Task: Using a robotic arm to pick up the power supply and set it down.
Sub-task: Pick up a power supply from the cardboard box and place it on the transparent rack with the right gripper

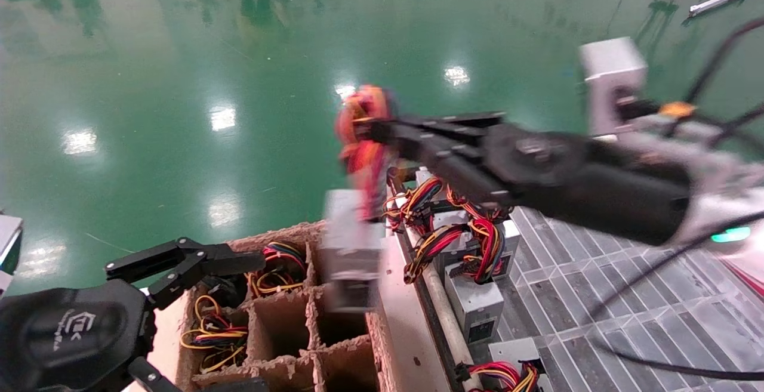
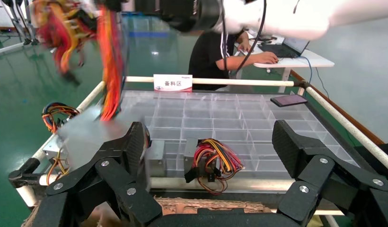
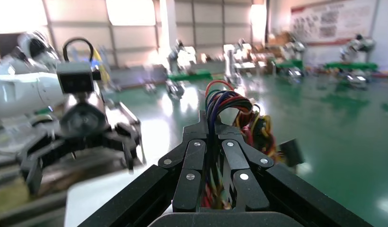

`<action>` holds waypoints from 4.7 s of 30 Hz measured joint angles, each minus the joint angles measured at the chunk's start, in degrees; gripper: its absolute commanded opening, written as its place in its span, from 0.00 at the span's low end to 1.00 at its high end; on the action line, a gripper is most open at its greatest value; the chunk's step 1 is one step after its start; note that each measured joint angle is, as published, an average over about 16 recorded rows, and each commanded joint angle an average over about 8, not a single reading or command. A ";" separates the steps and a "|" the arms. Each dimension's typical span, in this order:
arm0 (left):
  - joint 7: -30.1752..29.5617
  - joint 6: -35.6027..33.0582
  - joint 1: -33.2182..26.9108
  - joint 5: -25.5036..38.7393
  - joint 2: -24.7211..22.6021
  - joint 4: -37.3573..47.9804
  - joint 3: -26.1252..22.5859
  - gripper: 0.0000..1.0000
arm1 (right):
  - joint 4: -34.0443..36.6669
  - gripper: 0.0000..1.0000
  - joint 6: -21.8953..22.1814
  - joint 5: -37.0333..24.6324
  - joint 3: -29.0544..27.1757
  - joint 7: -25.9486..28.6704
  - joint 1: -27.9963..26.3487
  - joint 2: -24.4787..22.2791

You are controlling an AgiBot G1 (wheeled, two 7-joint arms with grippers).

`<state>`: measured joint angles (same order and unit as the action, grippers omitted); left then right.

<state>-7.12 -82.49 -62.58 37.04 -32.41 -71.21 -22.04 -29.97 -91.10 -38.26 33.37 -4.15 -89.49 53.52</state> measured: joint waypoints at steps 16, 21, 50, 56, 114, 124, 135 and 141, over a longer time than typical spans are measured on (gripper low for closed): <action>0.00 0.00 0.00 0.00 0.00 0.00 0.00 0.90 | -5.40 0.00 -0.01 -4.20 6.90 4.23 -8.28 -20.71; 0.00 0.00 0.00 0.00 0.00 0.00 0.00 0.92 | -4.47 0.00 0.19 -7.32 10.26 2.47 -9.84 -21.90; 0.00 0.00 0.00 0.00 0.00 0.00 -0.01 0.92 | 14.41 0.00 1.19 -15.81 21.35 -9.07 -17.30 -9.10; 0.00 0.00 0.00 0.00 0.00 0.00 -0.01 0.92 | 18.72 0.00 2.48 -15.77 21.72 -11.15 -17.16 -7.23; 0.01 0.00 0.00 -0.01 0.00 0.00 -0.01 0.93 | 31.27 0.00 1.44 1.38 10.02 -10.19 -1.76 -3.08; 0.01 0.00 0.00 -0.01 0.00 0.00 -0.01 0.94 | 30.95 0.00 0.84 8.28 5.04 -8.86 7.00 -3.72; 0.01 0.01 0.00 -0.01 0.01 0.00 -0.01 0.96 | 26.05 0.00 0.30 14.54 0.84 -8.41 16.38 -6.27; 0.01 0.01 0.00 -0.01 0.01 0.00 -0.01 0.97 | 21.40 0.00 0.07 17.47 -0.74 -8.20 21.54 -8.70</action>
<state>-7.11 -82.48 -62.58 37.03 -32.40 -71.21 -22.05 -8.57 -91.03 -20.79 32.63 -12.36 -67.95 44.82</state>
